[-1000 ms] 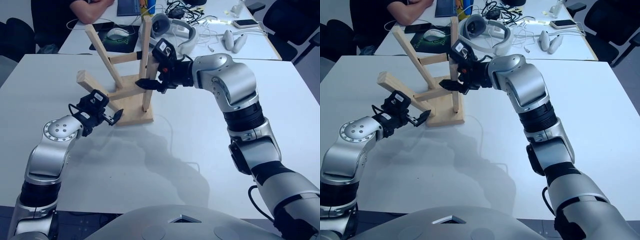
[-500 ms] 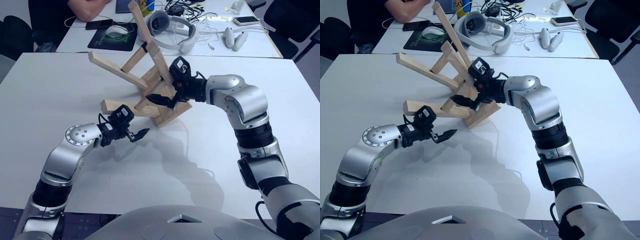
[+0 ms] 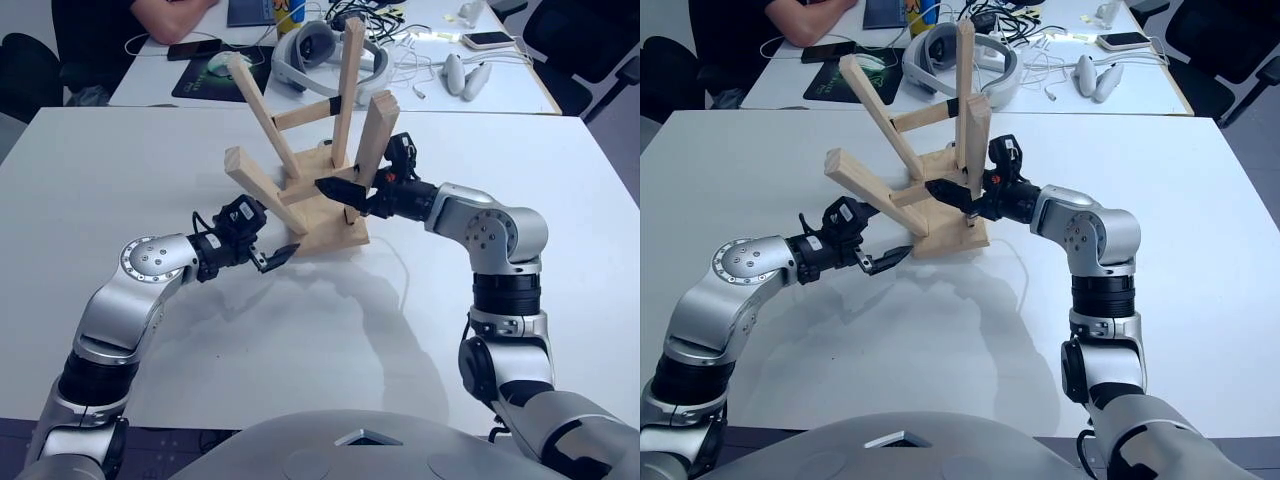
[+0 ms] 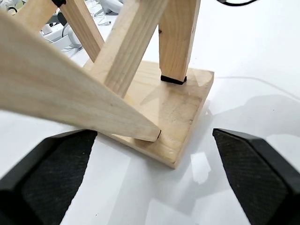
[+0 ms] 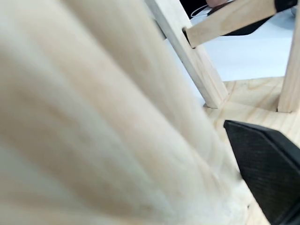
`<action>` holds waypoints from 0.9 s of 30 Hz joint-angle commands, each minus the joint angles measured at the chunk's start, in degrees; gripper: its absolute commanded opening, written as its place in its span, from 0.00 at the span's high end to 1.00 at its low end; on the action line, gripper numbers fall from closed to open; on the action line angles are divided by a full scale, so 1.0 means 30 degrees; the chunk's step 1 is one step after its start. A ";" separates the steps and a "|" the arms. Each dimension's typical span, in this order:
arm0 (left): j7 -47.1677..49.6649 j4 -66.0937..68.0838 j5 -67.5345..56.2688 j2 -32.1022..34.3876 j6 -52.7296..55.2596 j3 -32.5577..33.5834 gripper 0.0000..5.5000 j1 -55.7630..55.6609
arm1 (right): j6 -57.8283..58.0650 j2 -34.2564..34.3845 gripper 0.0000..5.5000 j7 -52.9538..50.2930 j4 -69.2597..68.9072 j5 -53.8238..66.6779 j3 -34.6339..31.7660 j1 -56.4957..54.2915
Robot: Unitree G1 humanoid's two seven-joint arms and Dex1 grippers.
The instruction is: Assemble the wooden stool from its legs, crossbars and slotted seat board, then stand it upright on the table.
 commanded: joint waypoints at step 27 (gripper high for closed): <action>-0.0613 0.0511 -0.0332 0.0271 -0.0795 -0.0843 0.17 -0.0497 | -0.2069 0.0191 0.07 -0.6969 -0.3026 1.0602 -0.7090 -0.5018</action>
